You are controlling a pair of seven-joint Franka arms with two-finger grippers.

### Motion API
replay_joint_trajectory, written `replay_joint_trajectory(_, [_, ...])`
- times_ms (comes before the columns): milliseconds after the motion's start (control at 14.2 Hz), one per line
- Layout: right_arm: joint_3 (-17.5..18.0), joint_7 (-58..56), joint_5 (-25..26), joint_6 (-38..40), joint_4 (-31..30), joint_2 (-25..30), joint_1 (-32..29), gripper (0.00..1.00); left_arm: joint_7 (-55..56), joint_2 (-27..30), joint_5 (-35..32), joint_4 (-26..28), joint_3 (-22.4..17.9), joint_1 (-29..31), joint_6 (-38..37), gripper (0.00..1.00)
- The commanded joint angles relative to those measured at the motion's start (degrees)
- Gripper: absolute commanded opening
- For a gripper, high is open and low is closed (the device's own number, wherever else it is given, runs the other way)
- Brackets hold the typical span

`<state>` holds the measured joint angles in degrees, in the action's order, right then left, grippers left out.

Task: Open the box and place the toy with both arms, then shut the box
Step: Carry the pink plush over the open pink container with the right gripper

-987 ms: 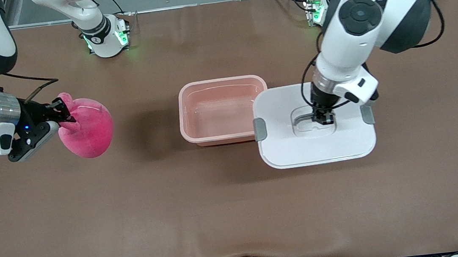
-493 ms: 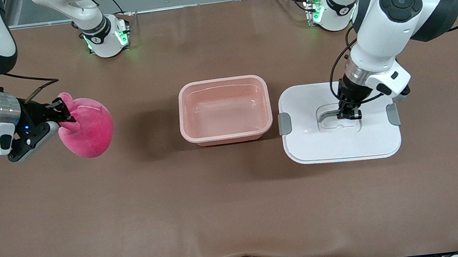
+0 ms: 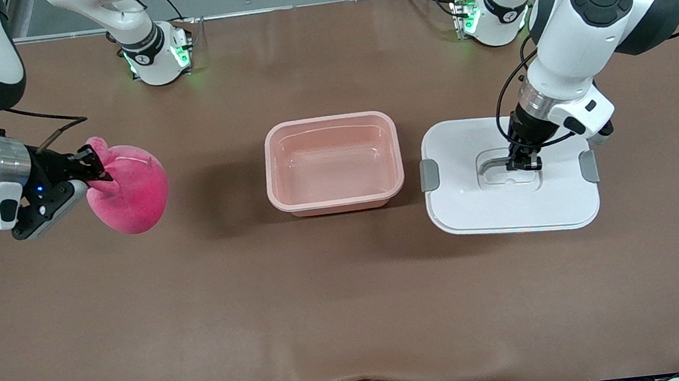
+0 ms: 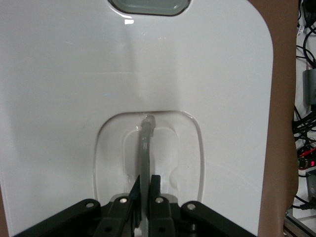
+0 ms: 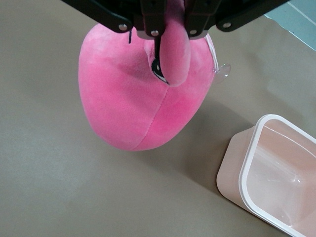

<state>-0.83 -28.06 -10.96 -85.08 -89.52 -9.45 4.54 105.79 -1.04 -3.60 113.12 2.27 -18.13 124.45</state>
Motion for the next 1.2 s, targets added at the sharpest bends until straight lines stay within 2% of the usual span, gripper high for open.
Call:
replay_joint_trajectory(0, [-0.23,0.99,-0.91,0.61,0.31,0.22,0.30,0.00,-1.11,2.01,-0.01,1.84,0.54,0.63,0.97,0.00])
replay_joint_trajectory(916, [-0.23,0.99,-0.91,0.70,0.40,0.31,0.29,0.00,-1.20,1.92,0.17,1.84,0.54,0.63,0.97,0.00])
replay_joint_trajectory(1128, [-0.23,0.99,-0.91,0.61,0.40,0.31,0.29,0.00,-1.29,1.92,2.36,1.93,0.54,0.63,0.97,0.00])
